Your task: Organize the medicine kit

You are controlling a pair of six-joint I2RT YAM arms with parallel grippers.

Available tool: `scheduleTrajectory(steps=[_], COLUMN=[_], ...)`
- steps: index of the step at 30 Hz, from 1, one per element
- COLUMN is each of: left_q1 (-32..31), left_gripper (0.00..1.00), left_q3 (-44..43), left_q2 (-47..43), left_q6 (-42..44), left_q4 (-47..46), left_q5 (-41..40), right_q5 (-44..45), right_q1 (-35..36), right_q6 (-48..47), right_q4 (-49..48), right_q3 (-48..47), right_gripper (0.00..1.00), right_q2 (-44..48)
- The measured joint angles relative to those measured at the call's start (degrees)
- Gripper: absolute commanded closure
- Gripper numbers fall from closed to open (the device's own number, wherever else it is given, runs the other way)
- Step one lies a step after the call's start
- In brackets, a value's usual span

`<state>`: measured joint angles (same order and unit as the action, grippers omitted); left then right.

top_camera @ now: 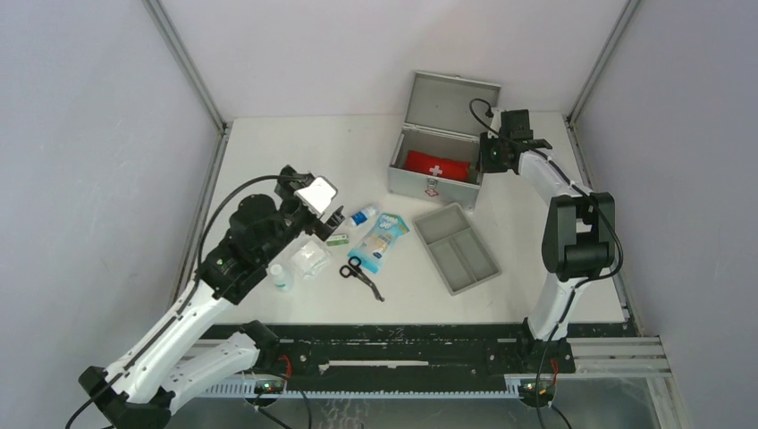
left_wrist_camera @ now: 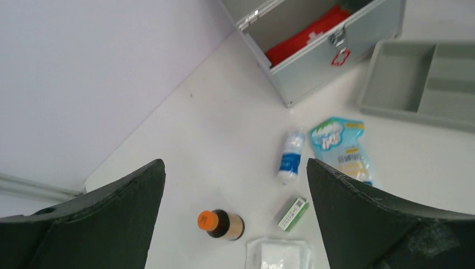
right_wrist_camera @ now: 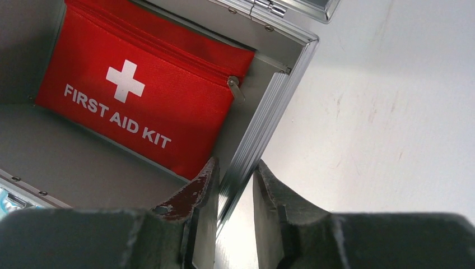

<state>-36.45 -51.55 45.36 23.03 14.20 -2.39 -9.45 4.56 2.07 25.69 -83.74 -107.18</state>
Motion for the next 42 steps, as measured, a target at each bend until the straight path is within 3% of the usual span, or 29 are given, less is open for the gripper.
scheduleTrajectory(steps=[13, 17, 23, 29, 36, 42], left_q1=[0.09, 0.39, 1.95, 7.28, 15.50, 21.92], left_gripper=[0.00, 0.00, 0.00, 0.00, 0.00, 0.00], left_q3=[8.41, 9.62, 10.62, 10.62, 10.38, 7.98], left_q2=[2.97, 3.02, 3.04, 3.13, 5.64, 10.21], left_q6=[4.15, 4.15, 3.61, 1.86, -0.90, -2.49], left_q4=[-0.22, -0.44, -0.57, 0.15, 2.14, 6.88], left_q5=[-5.57, -6.38, -6.56, -5.95, -3.04, 1.79], right_q5=[1.18, 1.11, 0.66, 0.20, -3.91, -13.92], right_q1=[3.82, 4.96, 5.90, 6.10, 6.32, 6.80], right_q6=[-3.74, -5.22, -9.44, -12.85, -14.19, -14.78], right_q4=[-0.63, -0.52, 1.57, 5.35, 10.12, 14.10], right_q3=[3.41, 3.58, 4.46, 5.07, 5.09, 6.86], right_gripper=[0.83, 0.72, 0.46, 0.27, 0.21, 0.20], right_q2=[2.73, 2.97, 4.37, 9.84, 22.12, 30.82])
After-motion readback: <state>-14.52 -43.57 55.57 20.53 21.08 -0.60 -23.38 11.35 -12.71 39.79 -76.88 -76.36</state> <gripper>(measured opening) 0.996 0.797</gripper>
